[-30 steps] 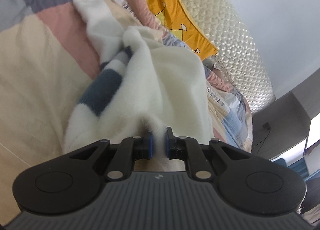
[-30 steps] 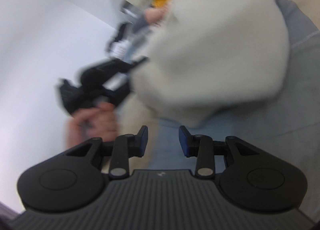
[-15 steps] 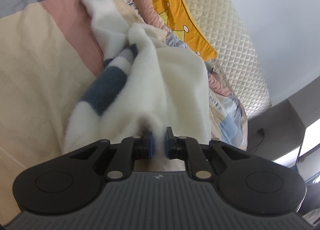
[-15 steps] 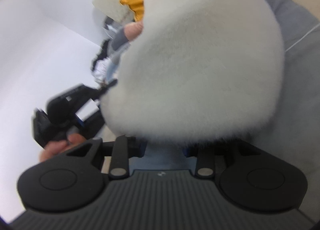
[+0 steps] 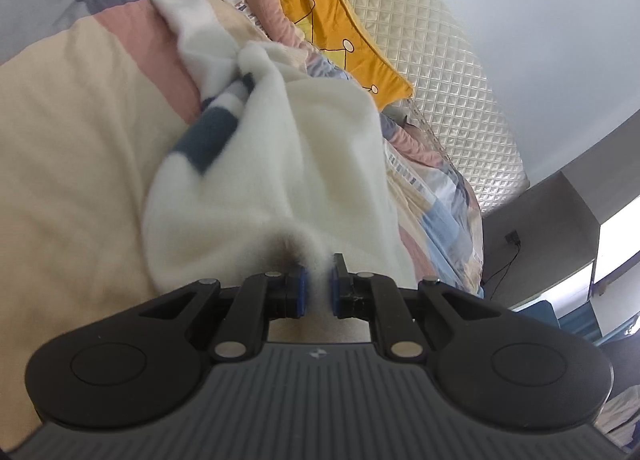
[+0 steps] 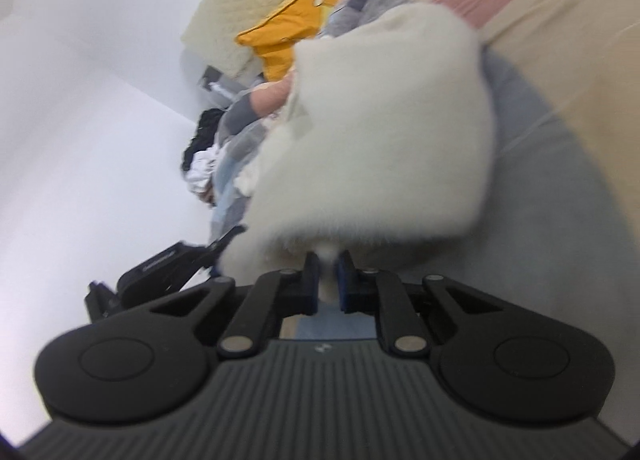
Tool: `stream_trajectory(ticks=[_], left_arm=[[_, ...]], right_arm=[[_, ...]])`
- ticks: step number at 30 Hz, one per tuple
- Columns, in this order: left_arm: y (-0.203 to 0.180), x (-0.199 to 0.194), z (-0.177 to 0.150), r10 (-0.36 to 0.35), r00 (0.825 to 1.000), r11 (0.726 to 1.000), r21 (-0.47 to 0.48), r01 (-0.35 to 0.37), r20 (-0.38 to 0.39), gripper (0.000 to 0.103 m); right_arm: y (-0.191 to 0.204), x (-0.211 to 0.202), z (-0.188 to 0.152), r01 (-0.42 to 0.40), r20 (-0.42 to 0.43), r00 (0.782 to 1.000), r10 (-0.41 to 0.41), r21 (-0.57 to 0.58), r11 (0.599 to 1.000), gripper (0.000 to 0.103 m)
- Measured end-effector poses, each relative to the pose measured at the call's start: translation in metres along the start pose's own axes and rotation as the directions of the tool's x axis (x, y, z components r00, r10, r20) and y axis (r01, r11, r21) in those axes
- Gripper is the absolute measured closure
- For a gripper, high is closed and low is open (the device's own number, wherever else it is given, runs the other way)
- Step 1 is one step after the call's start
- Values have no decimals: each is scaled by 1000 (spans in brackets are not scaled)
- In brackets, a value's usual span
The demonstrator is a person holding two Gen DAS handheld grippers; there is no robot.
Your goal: Fold large clothes
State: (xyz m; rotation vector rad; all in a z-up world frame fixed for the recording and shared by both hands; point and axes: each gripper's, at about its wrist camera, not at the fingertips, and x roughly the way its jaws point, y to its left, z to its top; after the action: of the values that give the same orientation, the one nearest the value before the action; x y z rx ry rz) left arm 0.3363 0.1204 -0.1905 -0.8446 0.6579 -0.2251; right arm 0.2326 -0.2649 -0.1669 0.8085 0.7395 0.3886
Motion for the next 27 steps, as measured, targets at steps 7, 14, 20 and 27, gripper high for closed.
stream_trajectory(ticks=[7,14,20,27], left_arm=[[-9,-36,-38,53,998,998,20,-53,-15,89],[-6,-46,-52,102,995,995,-3,-102,16,89],[5,-45,-46,43,996,995,-88,-36,76,89],[16,-35,-30,41,992,988,-155,-23,117,89]], right_arm=[[7,-42,-10,29,41,999,-27,-62,998,100],[-35,-26,-28,106,-25,994,-104,56,993,96],[-72,-12,-32,36,-6,999,-36,246,969,95],[-78,3,-27,-52,66,997,34,305,951,50]])
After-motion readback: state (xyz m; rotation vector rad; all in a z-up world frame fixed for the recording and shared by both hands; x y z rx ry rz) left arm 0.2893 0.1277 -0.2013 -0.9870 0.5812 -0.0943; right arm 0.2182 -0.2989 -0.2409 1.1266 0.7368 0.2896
